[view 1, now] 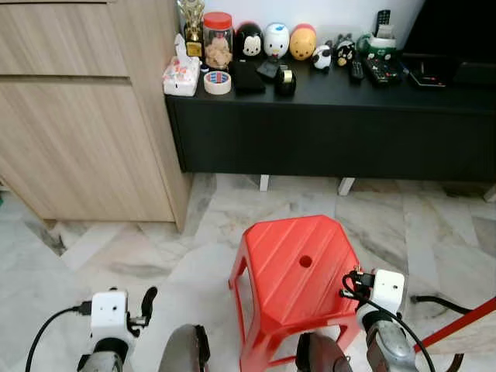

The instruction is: Hang keys on a hook

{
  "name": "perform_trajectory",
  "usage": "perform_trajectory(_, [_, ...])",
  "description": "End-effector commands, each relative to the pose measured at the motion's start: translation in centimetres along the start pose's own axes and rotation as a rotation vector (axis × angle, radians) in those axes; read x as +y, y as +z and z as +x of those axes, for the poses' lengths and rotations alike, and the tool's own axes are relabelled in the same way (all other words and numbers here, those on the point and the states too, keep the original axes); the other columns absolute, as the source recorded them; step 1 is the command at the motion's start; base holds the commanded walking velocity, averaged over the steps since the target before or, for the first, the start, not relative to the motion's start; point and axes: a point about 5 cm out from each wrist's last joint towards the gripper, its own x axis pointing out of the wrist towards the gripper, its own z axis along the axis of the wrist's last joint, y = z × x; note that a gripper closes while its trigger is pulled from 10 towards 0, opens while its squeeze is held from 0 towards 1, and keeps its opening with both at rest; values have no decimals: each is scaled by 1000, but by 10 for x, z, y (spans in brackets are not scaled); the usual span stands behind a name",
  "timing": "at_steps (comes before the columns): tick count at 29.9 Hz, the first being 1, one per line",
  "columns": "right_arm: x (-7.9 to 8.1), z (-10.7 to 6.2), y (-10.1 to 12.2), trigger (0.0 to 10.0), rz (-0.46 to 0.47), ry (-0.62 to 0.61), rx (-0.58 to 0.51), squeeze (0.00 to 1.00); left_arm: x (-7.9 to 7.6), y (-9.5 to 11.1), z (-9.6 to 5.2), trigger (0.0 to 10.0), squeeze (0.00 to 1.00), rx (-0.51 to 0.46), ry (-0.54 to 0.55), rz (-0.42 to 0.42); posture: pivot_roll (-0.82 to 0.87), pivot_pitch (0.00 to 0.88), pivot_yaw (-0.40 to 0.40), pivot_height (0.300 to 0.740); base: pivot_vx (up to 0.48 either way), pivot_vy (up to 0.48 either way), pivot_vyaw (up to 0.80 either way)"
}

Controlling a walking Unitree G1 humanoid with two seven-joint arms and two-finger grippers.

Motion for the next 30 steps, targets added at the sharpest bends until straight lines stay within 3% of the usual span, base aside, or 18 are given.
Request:
perform_trajectory(1, [-5, 2, 20, 10000, -13, 5, -110, 0, 2, -12, -5, 10000, 0, 38, 18, -15, 62, 19, -68, 608, 0, 0, 0])
perform_trajectory(3, [-7, 3, 47, 10000, -36, 33, -219, 0, 3, -16, -6, 10000, 0, 51, 23, -20, 60, 15, -67, 608, 0, 0, 0])
perform_trajectory(6, [-3, -1, 58, 10000, -44, 48, -270, 0, 3, -28, -6, 10000, 0, 95, 28, -26, 57, 2, -64, 608, 0, 0, 0])
perform_trajectory(11, [2, -2, 60, 10000, -39, 51, -289, 0, 4, -36, -7, 10000, 0, 123, 28, -25, 51, 0, -55, 612, 0, 0, 0])
perform_trajectory(30, [16, -5, 66, 10000, -5, 71, -265, 0, 5, -30, 6, 10000, 0, 87, 20, -16, 57, 0, -34, 722, 0, 0, 0])
